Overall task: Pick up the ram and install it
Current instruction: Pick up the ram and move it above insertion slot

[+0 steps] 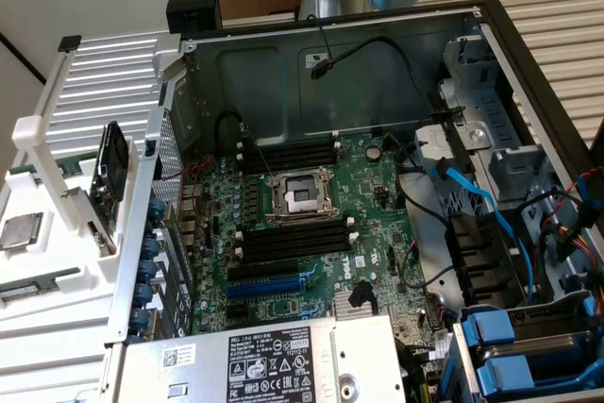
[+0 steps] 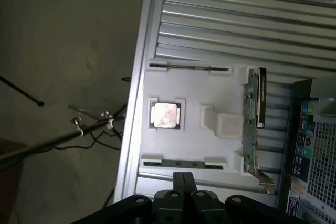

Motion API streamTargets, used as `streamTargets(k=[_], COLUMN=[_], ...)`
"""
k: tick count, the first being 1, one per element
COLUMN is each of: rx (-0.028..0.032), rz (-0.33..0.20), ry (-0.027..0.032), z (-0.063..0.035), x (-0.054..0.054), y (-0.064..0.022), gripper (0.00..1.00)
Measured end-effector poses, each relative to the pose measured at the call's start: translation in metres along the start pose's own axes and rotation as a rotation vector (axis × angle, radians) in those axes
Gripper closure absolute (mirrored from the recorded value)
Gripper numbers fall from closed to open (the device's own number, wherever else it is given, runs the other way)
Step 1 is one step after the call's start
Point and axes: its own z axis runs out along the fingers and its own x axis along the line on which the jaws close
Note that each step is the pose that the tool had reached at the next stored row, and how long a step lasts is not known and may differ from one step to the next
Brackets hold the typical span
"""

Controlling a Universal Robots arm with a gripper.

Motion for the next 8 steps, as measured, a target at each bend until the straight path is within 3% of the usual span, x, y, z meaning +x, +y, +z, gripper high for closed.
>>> streamTargets(k=[8], rx=[-0.0034], rz=[-0.137], ry=[0.0019], z=[0.0], x=[0.0], y=[0.0], gripper=[0.89])
